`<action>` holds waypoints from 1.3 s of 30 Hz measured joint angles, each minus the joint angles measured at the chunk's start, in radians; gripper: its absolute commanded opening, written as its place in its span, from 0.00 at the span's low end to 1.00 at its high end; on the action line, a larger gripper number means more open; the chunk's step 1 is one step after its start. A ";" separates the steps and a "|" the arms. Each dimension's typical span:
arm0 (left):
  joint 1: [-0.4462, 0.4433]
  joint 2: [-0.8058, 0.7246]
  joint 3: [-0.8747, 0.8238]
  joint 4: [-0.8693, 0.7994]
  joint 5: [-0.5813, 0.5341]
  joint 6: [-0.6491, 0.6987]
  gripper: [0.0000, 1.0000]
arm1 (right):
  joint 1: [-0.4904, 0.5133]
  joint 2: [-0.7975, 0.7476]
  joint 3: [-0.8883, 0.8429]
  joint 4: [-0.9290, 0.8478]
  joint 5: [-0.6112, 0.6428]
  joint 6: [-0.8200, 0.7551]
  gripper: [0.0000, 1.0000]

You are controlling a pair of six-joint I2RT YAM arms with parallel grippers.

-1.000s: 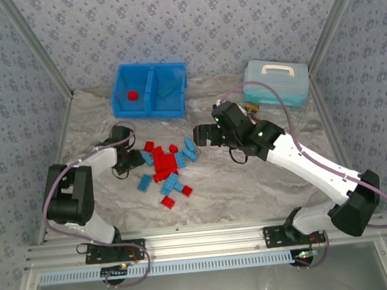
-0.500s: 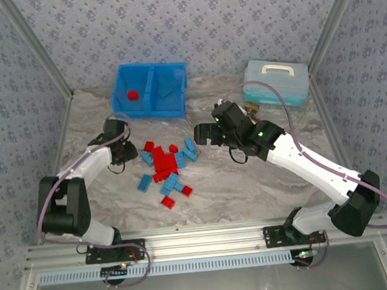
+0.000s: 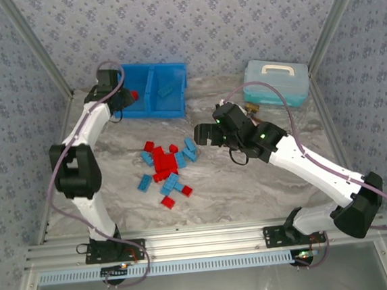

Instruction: Sort the legos into containers by color

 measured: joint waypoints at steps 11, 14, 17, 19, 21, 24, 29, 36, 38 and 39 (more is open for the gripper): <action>0.042 0.390 0.409 -0.120 0.064 0.007 0.46 | 0.017 -0.071 -0.024 -0.031 0.045 0.032 1.00; 0.040 0.399 0.421 -0.143 0.081 0.008 0.51 | 0.018 -0.071 -0.027 -0.035 0.054 0.033 1.00; 0.039 0.390 0.422 -0.148 0.103 0.008 0.52 | 0.018 -0.070 -0.034 -0.038 0.066 0.029 1.00; 0.039 0.355 0.391 -0.140 0.117 0.007 0.52 | 0.015 -0.061 -0.036 -0.042 0.076 0.014 1.00; 0.038 0.278 0.314 -0.132 0.129 0.007 0.52 | 0.012 -0.037 -0.036 -0.041 0.082 -0.010 1.00; 0.035 0.080 0.130 -0.103 0.144 0.000 0.52 | 0.008 0.035 -0.033 -0.037 0.075 -0.069 1.00; 0.021 -0.350 -0.163 -0.055 0.181 0.011 0.57 | 0.005 0.258 0.045 -0.022 0.001 -0.222 0.99; -0.011 -0.798 -0.391 -0.111 0.208 0.150 0.75 | 0.000 0.544 0.176 0.011 -0.061 -0.462 0.91; -0.011 -0.851 -0.448 -0.145 0.204 0.195 0.81 | -0.010 0.610 0.220 0.013 -0.070 -0.490 0.85; -0.011 -0.873 -0.486 -0.164 0.203 0.214 0.83 | -0.017 0.640 0.241 0.014 -0.073 -0.498 0.82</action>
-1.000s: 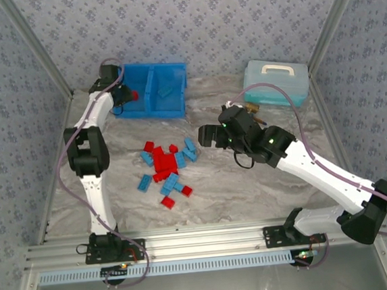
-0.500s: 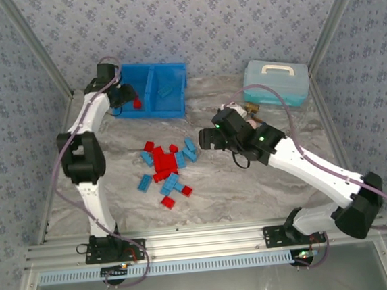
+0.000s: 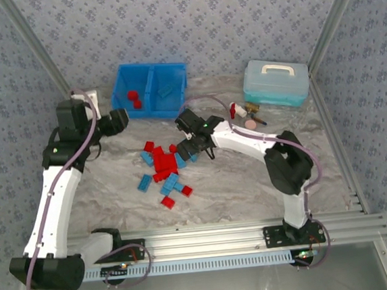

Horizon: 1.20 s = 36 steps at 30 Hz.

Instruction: Sort the legos into containers by color

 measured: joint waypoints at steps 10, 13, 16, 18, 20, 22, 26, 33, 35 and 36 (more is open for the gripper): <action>0.003 -0.032 -0.205 -0.041 -0.001 0.074 0.96 | -0.058 0.171 0.149 0.027 -0.035 0.018 0.60; 0.006 -0.023 -0.205 -0.027 0.013 0.077 0.99 | -0.066 0.200 0.159 0.027 -0.063 0.030 0.58; 0.008 -0.023 -0.205 -0.018 0.022 0.077 0.99 | -0.066 0.233 0.176 0.031 -0.084 0.043 0.52; 0.008 -0.024 -0.205 -0.018 0.025 0.077 0.99 | -0.066 0.245 0.183 0.033 -0.086 0.054 0.47; 0.010 -0.024 -0.205 -0.018 0.029 0.077 0.99 | -0.066 0.252 0.185 0.032 -0.086 0.064 0.39; 0.011 -0.027 -0.205 -0.016 0.032 0.077 0.99 | -0.066 0.257 0.193 0.028 -0.078 0.074 0.34; 0.013 -0.034 -0.205 -0.012 0.032 0.077 0.99 | -0.068 0.262 0.196 0.013 -0.064 0.082 0.24; 0.013 -0.039 -0.205 0.000 0.032 0.077 0.99 | -0.068 0.207 0.203 -0.002 -0.055 0.113 0.24; 0.017 -0.041 -0.205 0.002 0.032 0.077 0.99 | -0.066 0.154 0.220 0.007 -0.051 0.133 0.25; 0.021 -0.044 -0.206 0.004 0.032 0.076 0.99 | -0.065 0.135 0.235 0.018 -0.048 0.143 0.25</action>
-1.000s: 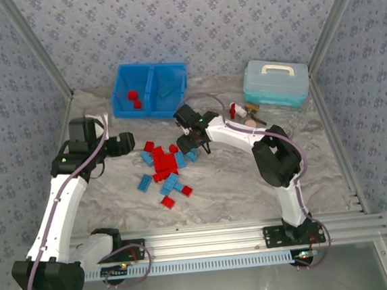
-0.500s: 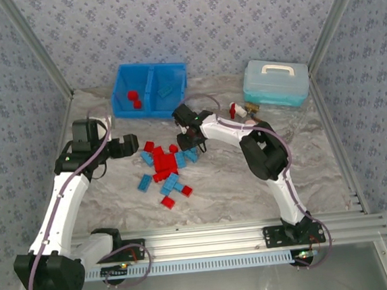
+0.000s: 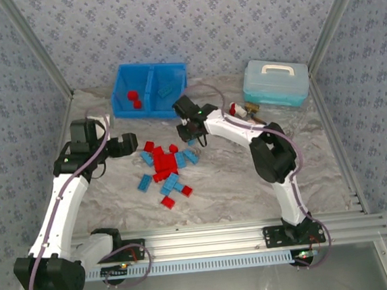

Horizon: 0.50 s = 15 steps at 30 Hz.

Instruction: Sort the legos into containers by color

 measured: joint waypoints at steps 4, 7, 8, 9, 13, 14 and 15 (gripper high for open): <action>0.015 -0.029 -0.021 0.022 0.000 -0.009 0.99 | 0.004 -0.037 0.124 0.083 0.030 0.063 0.25; 0.019 -0.059 -0.047 0.041 0.000 -0.016 0.99 | 0.006 0.014 0.266 0.129 0.061 0.101 0.25; 0.019 -0.068 -0.054 0.044 0.000 -0.019 0.99 | 0.006 0.055 0.338 0.139 0.072 0.110 0.25; 0.019 -0.075 -0.060 0.048 0.000 -0.022 0.99 | 0.006 0.091 0.397 0.149 0.081 0.116 0.25; 0.019 -0.088 -0.065 0.052 0.001 -0.026 0.99 | 0.006 0.316 0.684 0.161 0.115 0.116 0.25; 0.019 -0.088 -0.065 0.055 0.001 -0.027 0.99 | 0.006 0.374 0.744 0.164 0.124 0.109 0.25; 0.019 -0.088 -0.065 0.056 0.001 -0.027 0.99 | 0.006 0.420 0.788 0.167 0.135 0.102 0.25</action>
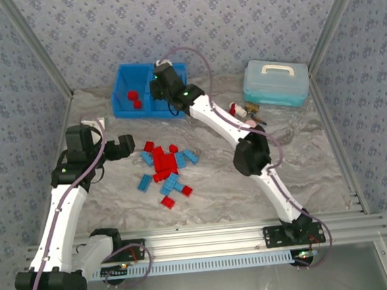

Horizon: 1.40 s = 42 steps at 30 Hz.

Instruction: Sort the legos into containers by color

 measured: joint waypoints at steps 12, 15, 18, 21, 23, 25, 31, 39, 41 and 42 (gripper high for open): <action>0.000 0.000 -0.007 0.000 0.002 0.003 0.99 | -0.011 0.239 0.130 0.045 0.072 -0.093 0.45; 0.000 0.000 -0.009 0.000 -0.002 0.019 0.99 | -0.017 0.236 0.176 0.046 0.071 -0.111 0.53; 0.000 0.000 -0.014 -0.002 -0.009 0.035 0.99 | -0.019 0.208 0.186 0.036 0.069 -0.131 0.54; 0.000 0.001 -0.014 -0.002 -0.011 0.043 0.99 | -0.016 0.134 0.172 -0.040 0.057 -0.157 0.58; 0.000 0.001 -0.014 -0.003 -0.013 0.047 0.99 | -0.013 0.030 0.108 -0.109 0.040 -0.180 0.60; 0.000 0.001 -0.014 -0.003 -0.013 0.048 0.99 | -0.009 -0.115 -0.025 -0.155 0.021 -0.200 0.60; 0.000 0.001 -0.014 -0.003 -0.024 0.055 0.99 | 0.013 -0.645 -0.613 -0.159 -0.078 -0.243 0.64; 0.000 0.006 -0.014 -0.002 -0.024 0.059 0.99 | 0.076 -0.766 -0.954 -0.231 -0.183 -0.218 0.66; 0.001 0.012 -0.014 0.001 0.011 0.065 0.99 | 0.093 -0.737 -1.004 -0.236 -0.192 -0.205 0.66; 0.002 0.015 -0.016 0.005 0.049 0.071 0.99 | 0.103 -0.716 -1.024 -0.236 -0.189 -0.203 0.67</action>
